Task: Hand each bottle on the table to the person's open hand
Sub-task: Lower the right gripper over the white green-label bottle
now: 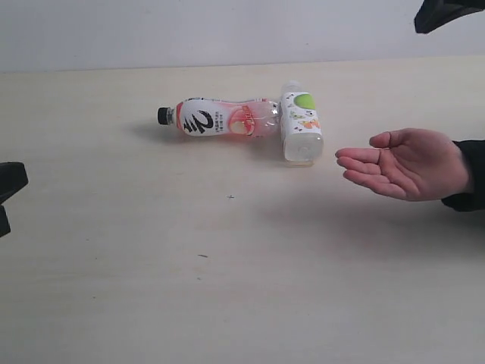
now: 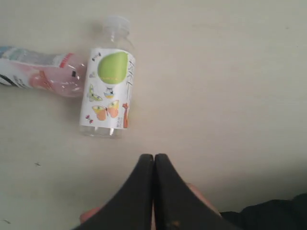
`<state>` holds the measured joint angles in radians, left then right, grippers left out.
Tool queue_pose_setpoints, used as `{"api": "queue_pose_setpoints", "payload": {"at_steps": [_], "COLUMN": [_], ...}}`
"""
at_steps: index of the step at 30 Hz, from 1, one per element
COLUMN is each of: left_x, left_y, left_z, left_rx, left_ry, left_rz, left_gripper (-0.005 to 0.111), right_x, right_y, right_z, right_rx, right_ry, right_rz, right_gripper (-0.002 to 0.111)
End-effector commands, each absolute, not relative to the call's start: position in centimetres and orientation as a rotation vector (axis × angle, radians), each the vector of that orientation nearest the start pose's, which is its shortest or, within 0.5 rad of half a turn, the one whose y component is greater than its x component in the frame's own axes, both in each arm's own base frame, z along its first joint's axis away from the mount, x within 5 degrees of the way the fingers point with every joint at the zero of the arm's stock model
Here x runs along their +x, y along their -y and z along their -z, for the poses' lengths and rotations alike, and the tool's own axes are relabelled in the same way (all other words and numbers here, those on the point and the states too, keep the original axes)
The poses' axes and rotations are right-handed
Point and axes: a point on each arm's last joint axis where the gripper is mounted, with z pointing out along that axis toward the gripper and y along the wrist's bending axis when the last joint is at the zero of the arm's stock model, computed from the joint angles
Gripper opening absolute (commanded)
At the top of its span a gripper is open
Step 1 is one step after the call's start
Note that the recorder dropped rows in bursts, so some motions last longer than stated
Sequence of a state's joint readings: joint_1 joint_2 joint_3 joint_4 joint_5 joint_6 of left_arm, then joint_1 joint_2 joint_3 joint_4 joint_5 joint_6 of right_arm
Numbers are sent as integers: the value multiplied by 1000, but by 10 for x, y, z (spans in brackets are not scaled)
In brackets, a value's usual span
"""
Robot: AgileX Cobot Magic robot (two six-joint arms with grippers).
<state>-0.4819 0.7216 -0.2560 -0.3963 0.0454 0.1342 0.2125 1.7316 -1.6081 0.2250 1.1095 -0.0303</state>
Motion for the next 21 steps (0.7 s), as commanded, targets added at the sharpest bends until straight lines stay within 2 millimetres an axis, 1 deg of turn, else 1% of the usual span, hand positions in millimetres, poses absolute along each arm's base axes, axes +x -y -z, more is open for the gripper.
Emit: {"api": "queue_pose_setpoints", "payload": {"at_steps": [1, 3, 4, 7, 11, 13, 15, 17, 21], "left_x": [122, 122, 122, 122, 122, 122, 122, 122, 122], "left_y": [66, 66, 66, 66, 66, 66, 66, 66, 66], "left_z": [-230, -230, -230, -230, -230, -230, -230, -230, -230], "left_rx": [241, 243, 243, 243, 243, 243, 243, 243, 243], "left_ry": [-1995, -1994, -1994, -1994, -1994, -1994, -1994, -1994, -1994], "left_rz": [490, 489, 489, 489, 489, 489, 489, 489, 489], "left_gripper": [0, 0, 0, 0, 0, 0, 0, 0, 0], "right_x": [375, 379, 383, 390, 400, 406, 411, 416, 419], "right_y": [-132, -152, -163, -191, -213, -219, -224, -226, -226], "right_z": [-307, -300, -291, -275, -255, -247, -242, -234, -224], "right_rx": [-376, -420, -449, -526, -578, -581, -574, -575, -588], "right_ry": [-2785, -2779, -2780, -2787, -2842, -2858, -2859, -2868, -2881], "right_rz": [-192, -189, -196, -205, -201, -220, -253, -250, -224], "right_gripper": [0, 0, 0, 0, 1, 6, 15, 28, 70]}}
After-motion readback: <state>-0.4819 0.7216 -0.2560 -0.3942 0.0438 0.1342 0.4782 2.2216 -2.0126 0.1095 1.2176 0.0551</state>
